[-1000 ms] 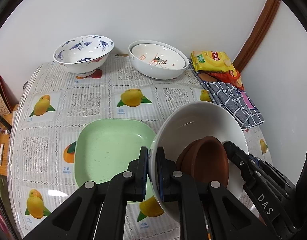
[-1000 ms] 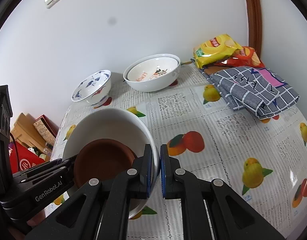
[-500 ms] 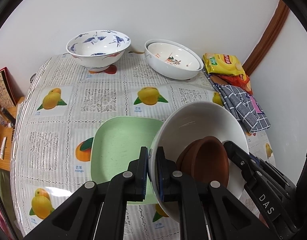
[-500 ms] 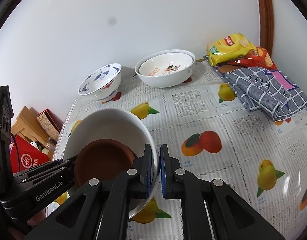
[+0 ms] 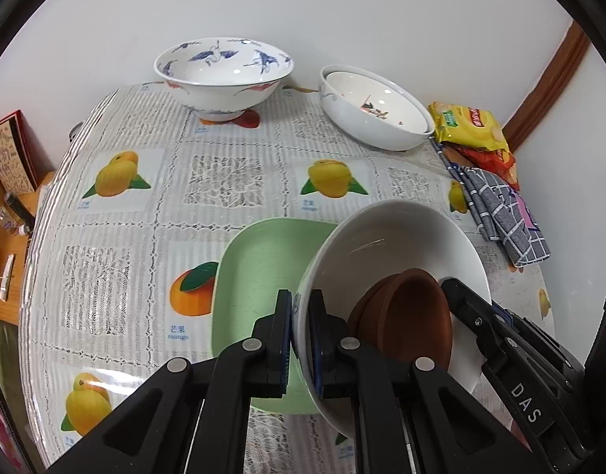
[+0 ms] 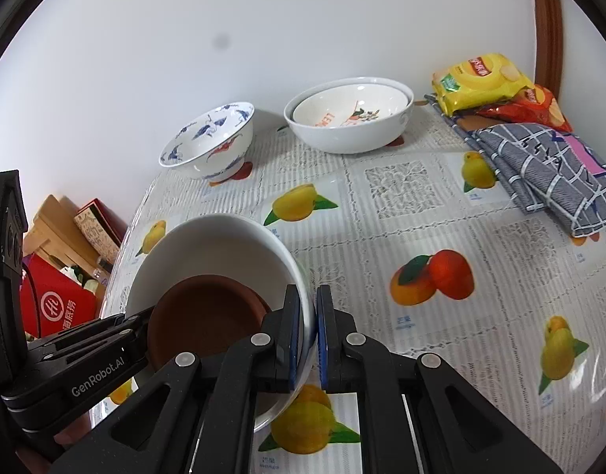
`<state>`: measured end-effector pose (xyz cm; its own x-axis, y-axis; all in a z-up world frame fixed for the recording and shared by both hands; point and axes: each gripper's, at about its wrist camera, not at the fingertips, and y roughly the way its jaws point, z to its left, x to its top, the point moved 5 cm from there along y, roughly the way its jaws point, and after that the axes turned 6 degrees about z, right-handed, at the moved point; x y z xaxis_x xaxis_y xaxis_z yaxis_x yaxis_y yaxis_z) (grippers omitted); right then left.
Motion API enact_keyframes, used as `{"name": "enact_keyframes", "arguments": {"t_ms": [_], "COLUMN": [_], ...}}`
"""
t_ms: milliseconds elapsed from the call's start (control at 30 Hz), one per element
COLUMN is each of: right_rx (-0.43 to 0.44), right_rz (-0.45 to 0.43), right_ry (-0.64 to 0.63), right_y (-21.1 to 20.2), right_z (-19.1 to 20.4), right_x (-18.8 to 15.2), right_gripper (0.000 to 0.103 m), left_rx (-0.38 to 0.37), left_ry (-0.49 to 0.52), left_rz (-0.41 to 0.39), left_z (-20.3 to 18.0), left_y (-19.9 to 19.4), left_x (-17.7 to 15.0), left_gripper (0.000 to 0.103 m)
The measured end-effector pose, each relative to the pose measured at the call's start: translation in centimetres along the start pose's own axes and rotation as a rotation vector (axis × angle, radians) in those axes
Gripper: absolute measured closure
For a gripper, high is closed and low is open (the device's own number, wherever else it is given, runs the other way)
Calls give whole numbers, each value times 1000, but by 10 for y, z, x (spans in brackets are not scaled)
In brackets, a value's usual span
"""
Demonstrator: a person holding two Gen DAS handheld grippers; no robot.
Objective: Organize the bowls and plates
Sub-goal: 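Lower the white bowl onto the green plate and open both grippers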
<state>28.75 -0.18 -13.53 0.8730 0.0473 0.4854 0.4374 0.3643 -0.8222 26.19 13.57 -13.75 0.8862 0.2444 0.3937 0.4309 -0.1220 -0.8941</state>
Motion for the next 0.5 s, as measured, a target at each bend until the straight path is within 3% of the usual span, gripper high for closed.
{"name": "enact_keyframes", "arguments": {"t_ms": [500], "right_rx": [12], "right_rz": [87], "right_ry": [-32], "right_y": [46], "right_z": [16], "right_x": [-5], "right_gripper": [95], "left_rx": [20], "left_ry": [-54], "left_rz": [50], "left_z": [34], "left_y": [31], "left_x": [-1], "left_gripper": [94]}}
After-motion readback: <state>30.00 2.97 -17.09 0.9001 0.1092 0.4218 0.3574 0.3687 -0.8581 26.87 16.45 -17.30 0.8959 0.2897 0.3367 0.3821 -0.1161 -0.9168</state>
